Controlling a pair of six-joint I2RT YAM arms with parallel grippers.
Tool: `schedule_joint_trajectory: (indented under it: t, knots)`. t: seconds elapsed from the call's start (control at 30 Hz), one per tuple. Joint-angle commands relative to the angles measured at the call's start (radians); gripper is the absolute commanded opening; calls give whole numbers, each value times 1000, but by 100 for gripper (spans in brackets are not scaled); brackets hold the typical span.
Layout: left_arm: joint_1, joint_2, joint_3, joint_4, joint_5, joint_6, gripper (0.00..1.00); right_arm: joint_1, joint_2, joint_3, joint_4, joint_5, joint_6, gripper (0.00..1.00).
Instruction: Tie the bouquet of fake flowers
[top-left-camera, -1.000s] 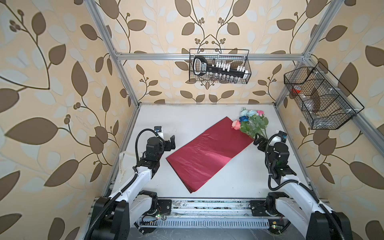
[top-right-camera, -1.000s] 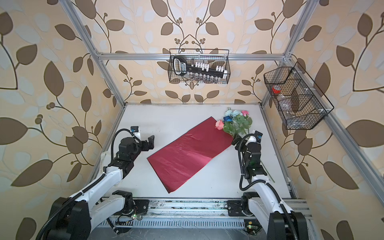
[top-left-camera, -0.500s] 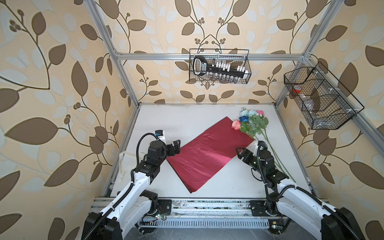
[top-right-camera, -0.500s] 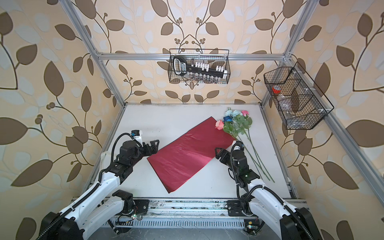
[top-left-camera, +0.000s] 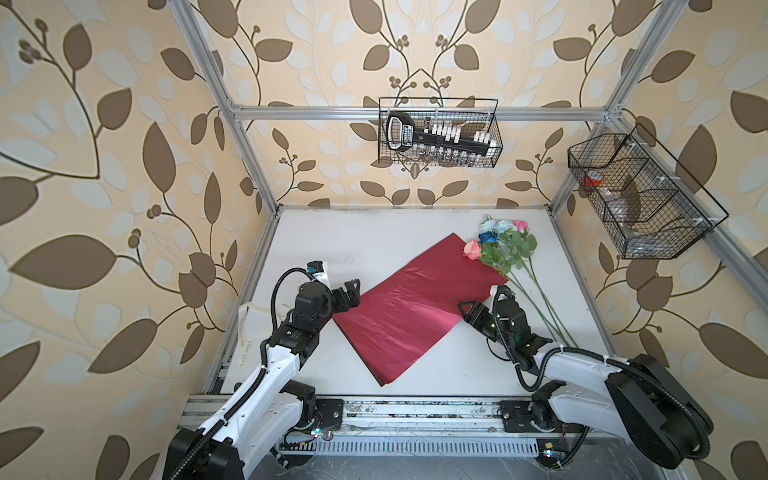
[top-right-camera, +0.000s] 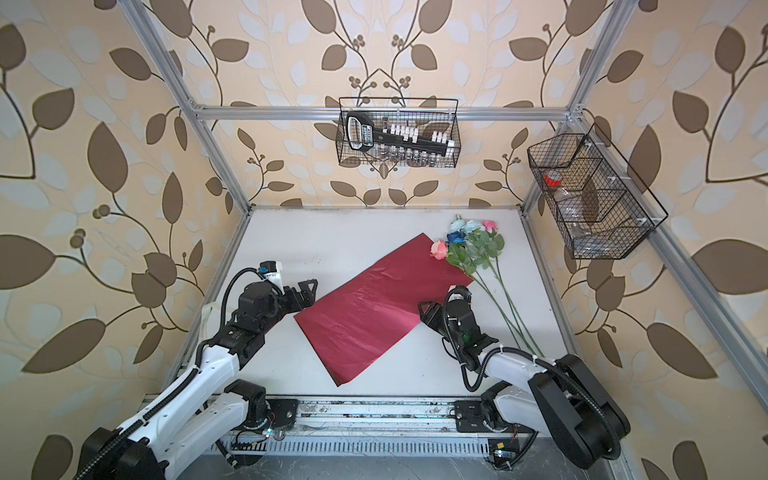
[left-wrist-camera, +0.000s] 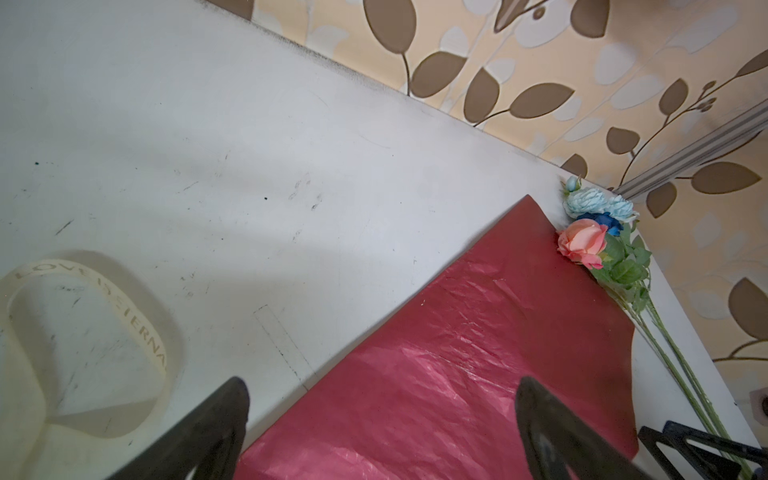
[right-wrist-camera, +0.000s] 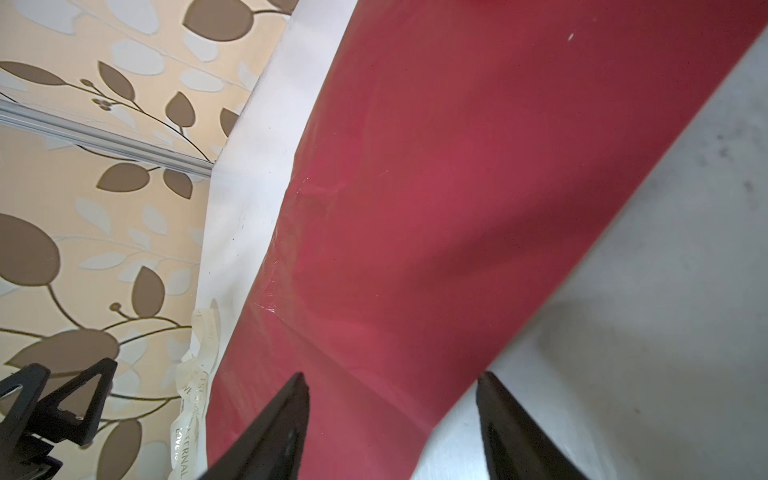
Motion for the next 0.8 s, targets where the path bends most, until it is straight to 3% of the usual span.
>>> schedule_joint_trajectory:
  t: [0.0, 0.27, 0.47, 0.77]
  knots:
    - [-5, 12, 0, -7, 26, -15, 99, 5, 64, 41, 68, -33, 32, 59]
    - [-5, 2, 1, -10, 35, -17, 99, 18, 154, 43, 138, -73, 71, 54]
    - [-5, 3, 28, -79, 38, -31, 99, 37, 102, 23, 95, -54, 109, 54]
    - [-5, -65, 48, -288, 127, -204, 99, 59, 97, -9, 119, -48, 133, 54]
